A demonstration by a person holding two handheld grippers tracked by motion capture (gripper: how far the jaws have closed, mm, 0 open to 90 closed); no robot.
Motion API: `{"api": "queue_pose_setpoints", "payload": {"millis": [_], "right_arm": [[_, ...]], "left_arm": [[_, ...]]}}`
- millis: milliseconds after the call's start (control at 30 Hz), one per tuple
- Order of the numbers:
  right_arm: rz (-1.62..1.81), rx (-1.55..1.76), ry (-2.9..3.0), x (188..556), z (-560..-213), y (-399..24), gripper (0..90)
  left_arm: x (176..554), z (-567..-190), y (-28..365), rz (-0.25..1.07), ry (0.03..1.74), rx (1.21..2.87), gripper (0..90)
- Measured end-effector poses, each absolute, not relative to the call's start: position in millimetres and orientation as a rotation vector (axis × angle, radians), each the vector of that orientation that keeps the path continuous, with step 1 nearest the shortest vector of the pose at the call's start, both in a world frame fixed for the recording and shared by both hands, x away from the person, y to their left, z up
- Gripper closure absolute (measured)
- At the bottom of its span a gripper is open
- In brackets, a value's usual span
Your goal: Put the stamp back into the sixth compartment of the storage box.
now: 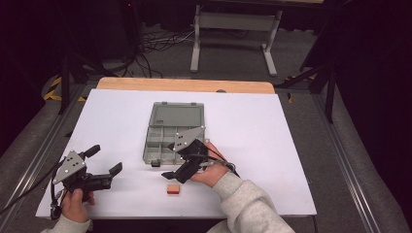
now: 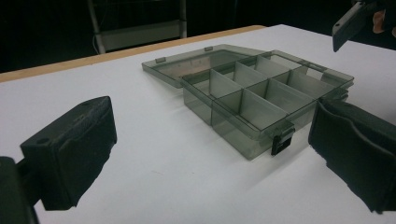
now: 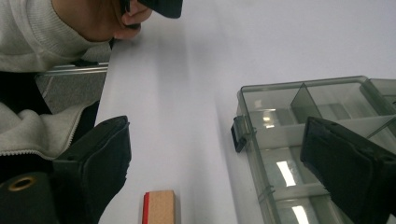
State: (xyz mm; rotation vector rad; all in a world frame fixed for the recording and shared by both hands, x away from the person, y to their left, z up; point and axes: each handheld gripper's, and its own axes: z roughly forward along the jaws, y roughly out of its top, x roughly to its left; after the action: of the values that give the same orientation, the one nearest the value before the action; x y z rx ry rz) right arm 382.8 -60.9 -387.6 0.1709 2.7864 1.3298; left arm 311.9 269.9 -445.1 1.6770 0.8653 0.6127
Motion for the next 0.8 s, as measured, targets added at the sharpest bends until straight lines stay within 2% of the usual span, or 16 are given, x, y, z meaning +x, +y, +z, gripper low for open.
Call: {"api": "queue_pose_setpoints", "payload": {"millis": [800], "right_arm": [[1.083, 0.170, 2.962, 377, -402, -54, 15.7]], "left_arm": [[312, -445, 270, 0.612, 0.864, 1.677, 1.9]]}}
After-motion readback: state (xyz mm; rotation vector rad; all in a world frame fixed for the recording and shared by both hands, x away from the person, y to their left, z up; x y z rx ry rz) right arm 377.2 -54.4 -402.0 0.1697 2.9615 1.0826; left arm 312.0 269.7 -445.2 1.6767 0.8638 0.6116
